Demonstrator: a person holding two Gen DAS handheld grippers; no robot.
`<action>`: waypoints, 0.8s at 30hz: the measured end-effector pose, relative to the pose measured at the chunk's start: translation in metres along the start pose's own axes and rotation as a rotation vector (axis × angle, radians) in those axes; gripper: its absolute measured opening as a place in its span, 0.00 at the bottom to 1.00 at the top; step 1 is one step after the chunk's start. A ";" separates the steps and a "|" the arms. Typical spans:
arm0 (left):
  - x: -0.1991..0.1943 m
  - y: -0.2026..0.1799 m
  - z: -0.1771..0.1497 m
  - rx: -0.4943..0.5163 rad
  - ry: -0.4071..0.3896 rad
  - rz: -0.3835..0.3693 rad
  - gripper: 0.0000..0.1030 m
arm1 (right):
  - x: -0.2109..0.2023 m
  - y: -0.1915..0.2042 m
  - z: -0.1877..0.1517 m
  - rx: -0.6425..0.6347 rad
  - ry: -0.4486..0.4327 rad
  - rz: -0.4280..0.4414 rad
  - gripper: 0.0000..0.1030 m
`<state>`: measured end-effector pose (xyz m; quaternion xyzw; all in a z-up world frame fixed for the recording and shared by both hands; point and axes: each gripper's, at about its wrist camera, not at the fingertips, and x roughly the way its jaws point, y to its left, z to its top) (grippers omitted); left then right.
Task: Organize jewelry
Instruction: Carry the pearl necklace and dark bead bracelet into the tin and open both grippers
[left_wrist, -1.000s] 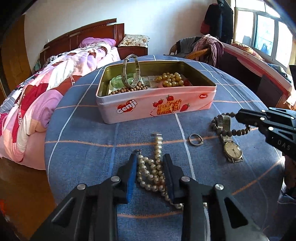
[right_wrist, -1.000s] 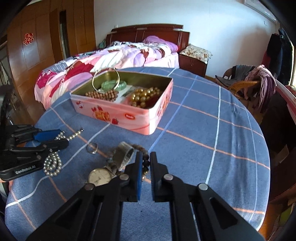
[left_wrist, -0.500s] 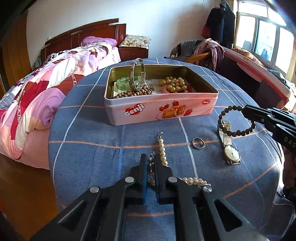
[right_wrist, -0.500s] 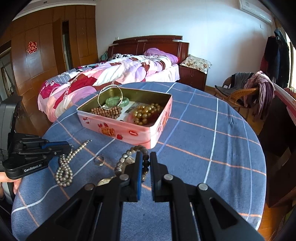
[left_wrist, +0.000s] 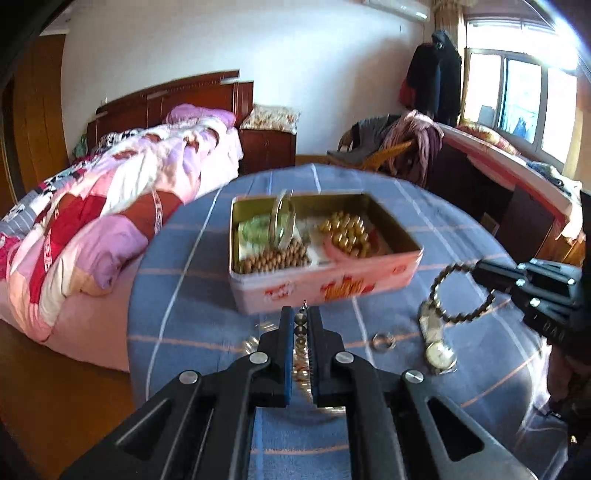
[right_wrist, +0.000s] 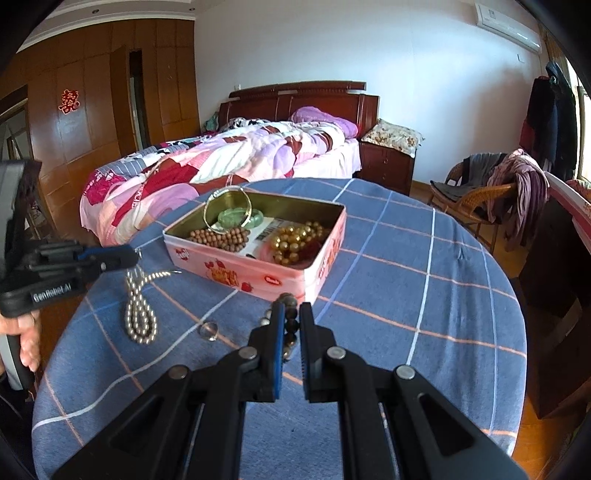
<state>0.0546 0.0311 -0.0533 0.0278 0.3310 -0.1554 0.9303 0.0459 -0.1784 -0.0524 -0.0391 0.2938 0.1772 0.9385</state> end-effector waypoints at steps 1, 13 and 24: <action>-0.003 -0.001 0.002 0.004 -0.008 0.000 0.05 | -0.002 0.001 0.002 -0.002 -0.007 0.004 0.09; -0.018 -0.013 0.035 0.064 -0.074 -0.019 0.05 | -0.011 0.006 0.026 -0.028 -0.057 0.013 0.09; -0.012 -0.014 0.075 0.124 -0.114 0.010 0.05 | -0.005 0.011 0.053 -0.075 -0.087 0.013 0.09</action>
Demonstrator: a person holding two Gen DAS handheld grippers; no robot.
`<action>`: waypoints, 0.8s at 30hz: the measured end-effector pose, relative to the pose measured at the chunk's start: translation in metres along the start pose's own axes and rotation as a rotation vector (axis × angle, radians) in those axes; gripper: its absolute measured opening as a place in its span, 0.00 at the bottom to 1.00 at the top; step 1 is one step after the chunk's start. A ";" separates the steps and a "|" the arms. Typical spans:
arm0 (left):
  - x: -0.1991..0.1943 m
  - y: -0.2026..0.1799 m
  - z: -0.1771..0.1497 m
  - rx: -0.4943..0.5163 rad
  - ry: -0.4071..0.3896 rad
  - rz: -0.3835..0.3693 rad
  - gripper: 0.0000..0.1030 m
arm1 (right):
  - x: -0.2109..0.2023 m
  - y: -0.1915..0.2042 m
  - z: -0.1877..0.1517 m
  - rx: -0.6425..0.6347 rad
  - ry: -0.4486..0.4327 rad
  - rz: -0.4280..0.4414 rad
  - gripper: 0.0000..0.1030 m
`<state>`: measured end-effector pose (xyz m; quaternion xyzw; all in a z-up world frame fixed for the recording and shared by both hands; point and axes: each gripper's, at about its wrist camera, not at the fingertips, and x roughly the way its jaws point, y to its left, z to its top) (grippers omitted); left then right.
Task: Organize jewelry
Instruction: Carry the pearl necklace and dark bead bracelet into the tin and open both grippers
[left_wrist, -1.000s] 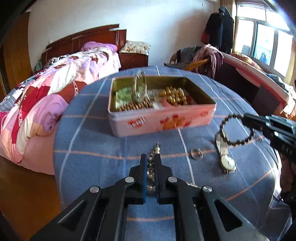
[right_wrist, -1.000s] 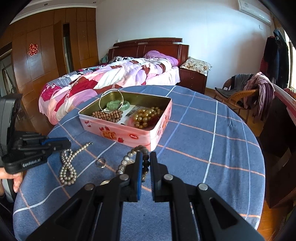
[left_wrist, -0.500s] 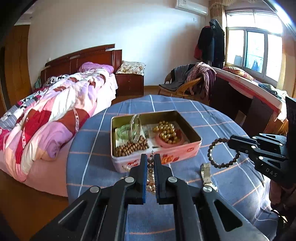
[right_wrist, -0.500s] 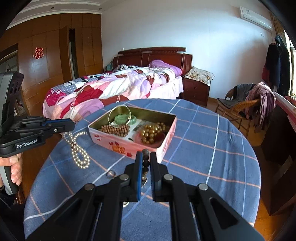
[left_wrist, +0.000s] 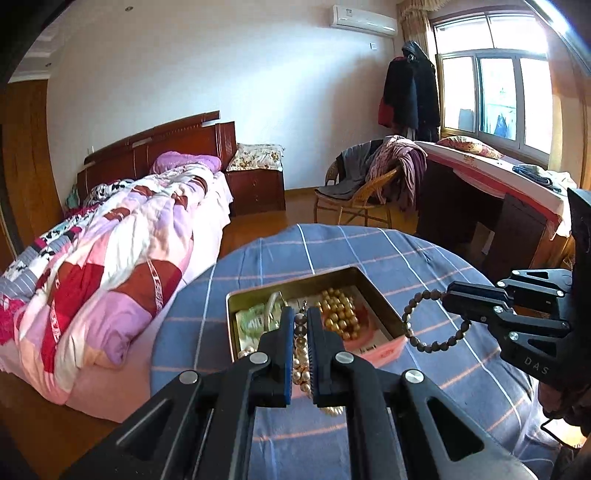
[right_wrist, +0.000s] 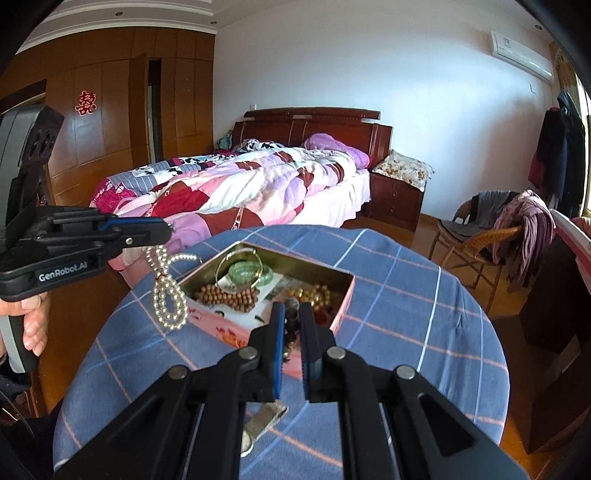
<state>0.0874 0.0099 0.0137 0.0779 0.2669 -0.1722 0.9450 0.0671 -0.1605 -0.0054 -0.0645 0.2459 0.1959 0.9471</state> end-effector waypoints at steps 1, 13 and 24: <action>0.002 0.000 0.003 0.006 -0.001 0.003 0.05 | 0.002 0.000 0.004 -0.006 -0.003 -0.002 0.09; 0.031 0.001 0.025 0.057 0.002 0.026 0.05 | 0.024 -0.002 0.030 -0.041 0.003 -0.008 0.09; 0.055 0.004 0.027 0.060 0.034 0.042 0.05 | 0.044 -0.011 0.039 -0.029 0.024 -0.025 0.09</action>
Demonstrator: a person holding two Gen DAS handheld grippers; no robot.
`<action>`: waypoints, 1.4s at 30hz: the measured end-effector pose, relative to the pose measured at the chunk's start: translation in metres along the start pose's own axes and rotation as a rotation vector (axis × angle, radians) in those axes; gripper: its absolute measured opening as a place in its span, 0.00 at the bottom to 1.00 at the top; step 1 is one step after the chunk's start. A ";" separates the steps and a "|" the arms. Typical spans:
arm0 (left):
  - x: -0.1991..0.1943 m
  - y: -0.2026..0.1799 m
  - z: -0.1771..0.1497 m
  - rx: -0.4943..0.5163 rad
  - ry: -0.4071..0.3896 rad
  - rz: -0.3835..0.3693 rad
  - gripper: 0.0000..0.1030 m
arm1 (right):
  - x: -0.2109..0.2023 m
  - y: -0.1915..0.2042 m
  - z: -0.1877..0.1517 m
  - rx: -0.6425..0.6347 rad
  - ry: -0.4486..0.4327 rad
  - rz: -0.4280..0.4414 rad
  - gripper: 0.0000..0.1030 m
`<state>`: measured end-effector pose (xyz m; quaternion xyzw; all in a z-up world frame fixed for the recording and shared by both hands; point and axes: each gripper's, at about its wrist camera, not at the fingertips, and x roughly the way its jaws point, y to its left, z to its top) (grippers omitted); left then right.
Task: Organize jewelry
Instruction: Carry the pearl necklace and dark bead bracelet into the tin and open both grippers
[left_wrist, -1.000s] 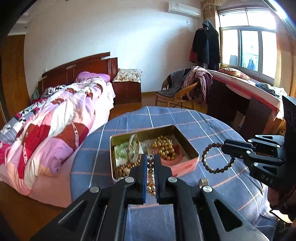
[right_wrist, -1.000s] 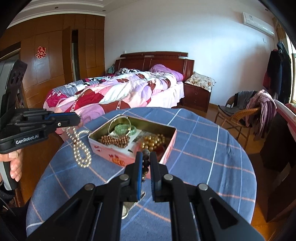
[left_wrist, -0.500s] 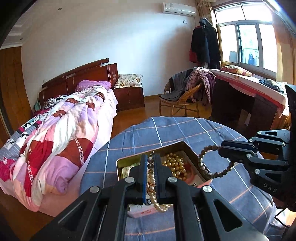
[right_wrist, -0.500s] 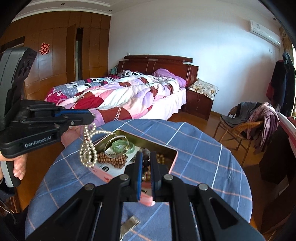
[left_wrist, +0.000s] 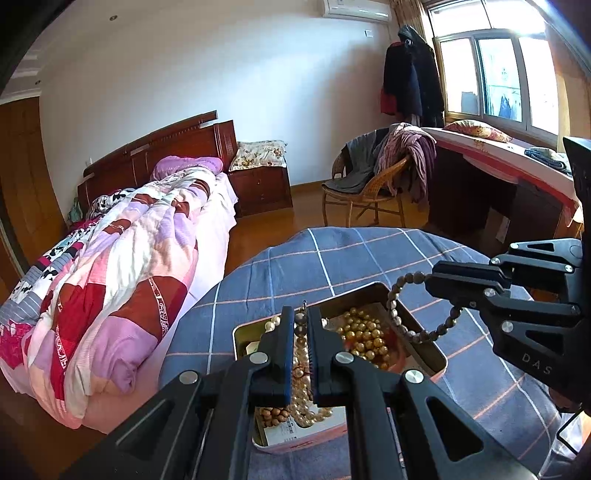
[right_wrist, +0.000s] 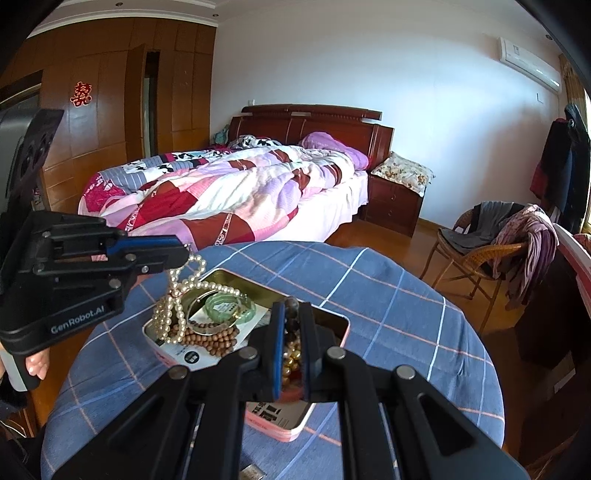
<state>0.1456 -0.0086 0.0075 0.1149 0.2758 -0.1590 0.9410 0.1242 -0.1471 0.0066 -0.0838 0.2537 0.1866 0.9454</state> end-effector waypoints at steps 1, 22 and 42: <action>0.001 0.000 0.000 0.000 0.002 0.001 0.05 | 0.001 0.000 0.000 -0.001 0.002 -0.002 0.09; 0.032 0.002 -0.005 0.008 0.065 0.009 0.05 | 0.035 0.003 0.002 -0.025 0.068 -0.010 0.09; 0.053 0.011 -0.010 0.009 0.111 0.030 0.05 | 0.056 0.003 0.000 -0.029 0.106 -0.025 0.09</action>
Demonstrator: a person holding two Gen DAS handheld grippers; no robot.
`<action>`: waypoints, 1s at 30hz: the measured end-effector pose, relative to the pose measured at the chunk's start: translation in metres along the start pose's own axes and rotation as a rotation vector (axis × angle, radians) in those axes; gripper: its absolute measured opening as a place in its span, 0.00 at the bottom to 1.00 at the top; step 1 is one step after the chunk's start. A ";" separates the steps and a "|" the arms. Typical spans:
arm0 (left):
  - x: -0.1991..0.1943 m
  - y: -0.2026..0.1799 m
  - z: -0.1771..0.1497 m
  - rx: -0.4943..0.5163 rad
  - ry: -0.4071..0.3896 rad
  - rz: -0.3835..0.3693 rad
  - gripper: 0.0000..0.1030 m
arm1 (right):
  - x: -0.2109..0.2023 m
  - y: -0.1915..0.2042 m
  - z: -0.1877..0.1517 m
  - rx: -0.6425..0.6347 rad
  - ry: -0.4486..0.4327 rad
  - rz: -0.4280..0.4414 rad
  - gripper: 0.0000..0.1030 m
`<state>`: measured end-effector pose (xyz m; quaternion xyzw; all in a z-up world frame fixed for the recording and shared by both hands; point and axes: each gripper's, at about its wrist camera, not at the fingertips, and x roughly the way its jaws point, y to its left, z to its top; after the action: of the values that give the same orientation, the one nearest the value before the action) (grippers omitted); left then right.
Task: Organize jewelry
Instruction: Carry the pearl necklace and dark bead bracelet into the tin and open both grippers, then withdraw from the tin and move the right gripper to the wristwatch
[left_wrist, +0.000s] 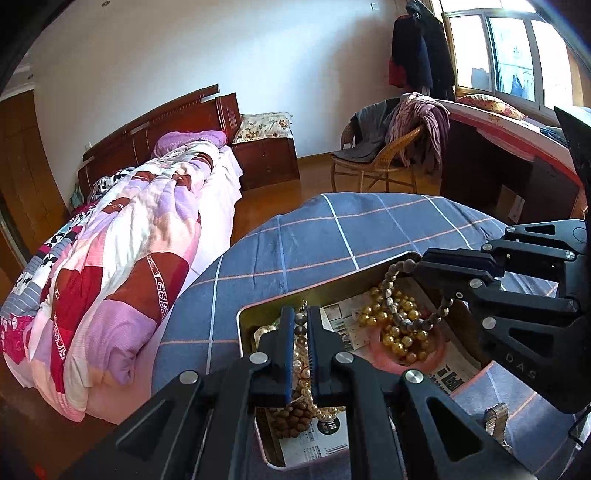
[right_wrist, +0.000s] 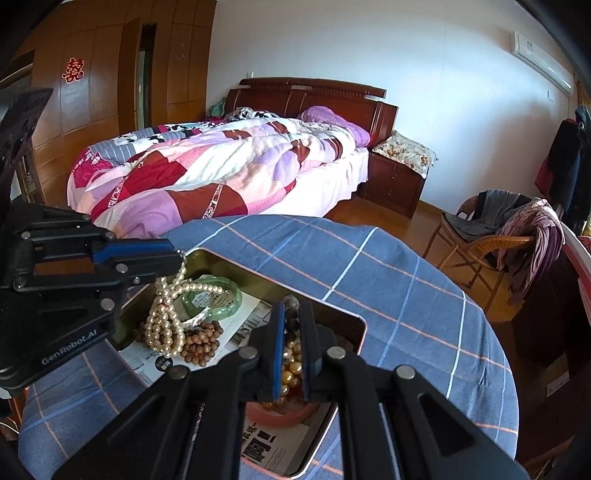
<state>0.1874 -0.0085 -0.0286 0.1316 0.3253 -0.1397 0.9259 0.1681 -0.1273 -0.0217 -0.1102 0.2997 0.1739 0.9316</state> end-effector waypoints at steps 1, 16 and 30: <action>0.001 0.001 0.000 0.000 0.002 0.001 0.05 | 0.001 0.000 0.000 -0.001 0.002 -0.001 0.09; 0.011 0.003 -0.007 -0.001 0.008 0.013 0.11 | 0.016 0.001 -0.011 -0.005 0.059 0.040 0.31; -0.042 -0.005 -0.062 -0.051 -0.051 0.129 0.79 | -0.031 -0.015 -0.053 0.119 0.069 -0.018 0.59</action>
<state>0.1192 0.0149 -0.0499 0.1252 0.2958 -0.0749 0.9440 0.1231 -0.1658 -0.0438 -0.0633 0.3404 0.1435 0.9271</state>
